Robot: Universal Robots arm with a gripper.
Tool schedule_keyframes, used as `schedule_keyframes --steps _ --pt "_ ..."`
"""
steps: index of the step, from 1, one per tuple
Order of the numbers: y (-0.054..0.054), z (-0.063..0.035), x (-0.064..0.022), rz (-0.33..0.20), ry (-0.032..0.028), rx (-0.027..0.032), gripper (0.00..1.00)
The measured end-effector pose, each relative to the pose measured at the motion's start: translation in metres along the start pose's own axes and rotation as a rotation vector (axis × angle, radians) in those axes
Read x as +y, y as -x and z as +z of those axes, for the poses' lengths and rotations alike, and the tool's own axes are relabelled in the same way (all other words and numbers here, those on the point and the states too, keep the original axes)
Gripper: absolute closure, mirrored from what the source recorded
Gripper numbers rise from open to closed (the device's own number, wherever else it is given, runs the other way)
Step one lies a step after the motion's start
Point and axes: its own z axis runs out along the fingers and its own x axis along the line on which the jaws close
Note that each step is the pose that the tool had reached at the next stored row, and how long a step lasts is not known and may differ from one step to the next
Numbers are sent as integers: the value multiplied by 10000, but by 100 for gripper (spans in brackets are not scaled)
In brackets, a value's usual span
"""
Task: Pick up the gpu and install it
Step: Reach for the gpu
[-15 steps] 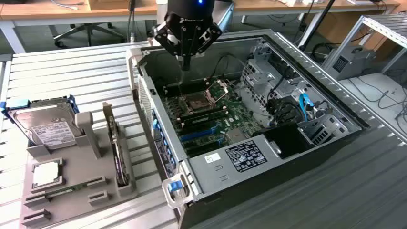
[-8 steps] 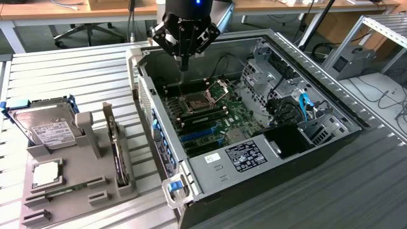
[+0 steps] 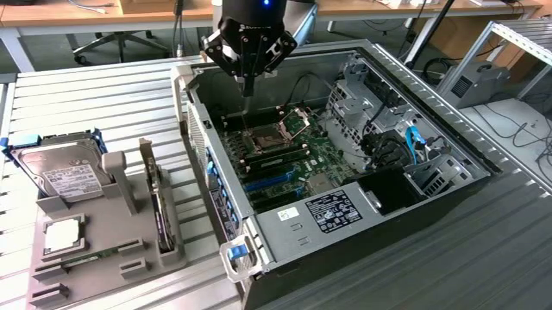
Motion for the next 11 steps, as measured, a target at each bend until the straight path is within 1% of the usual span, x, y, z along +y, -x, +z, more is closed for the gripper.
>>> schedule_keyframes --steps 11 --pt "-44 -1 -3 0 0 0 89"
